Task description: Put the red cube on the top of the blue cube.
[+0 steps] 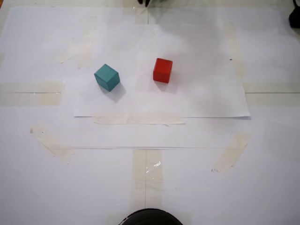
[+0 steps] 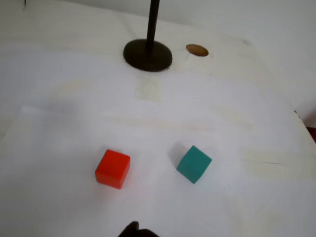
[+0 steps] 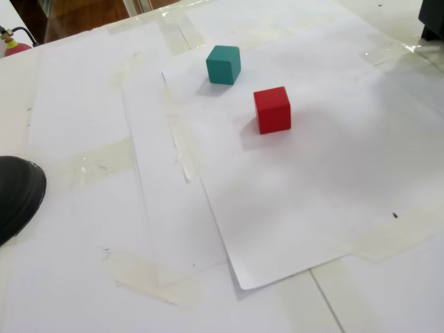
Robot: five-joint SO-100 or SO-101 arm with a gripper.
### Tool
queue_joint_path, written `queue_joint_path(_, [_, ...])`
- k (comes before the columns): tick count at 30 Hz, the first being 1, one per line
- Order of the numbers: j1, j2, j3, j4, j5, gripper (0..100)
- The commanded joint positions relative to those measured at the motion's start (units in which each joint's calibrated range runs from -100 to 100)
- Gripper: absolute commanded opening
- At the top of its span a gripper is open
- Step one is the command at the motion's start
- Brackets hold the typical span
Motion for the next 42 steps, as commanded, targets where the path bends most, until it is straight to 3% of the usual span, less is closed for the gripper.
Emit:
queue_joint_path(1, [-1.1,3.8,-8.6,-4.5,-2.8,0])
queue_joint_path(10, [-8.3,45.6,-38.2,-6.2,-4.3,0])
queue_joint_path(19, [-12.9,73.5,-45.8,-5.4,-8.4,0])
queue_joint_path(30, [-13.0,89.2,-60.0,4.6,-8.5,0])
queue_joint_path(42, [-12.0,97.2,-73.4,8.0,-8.4,0])
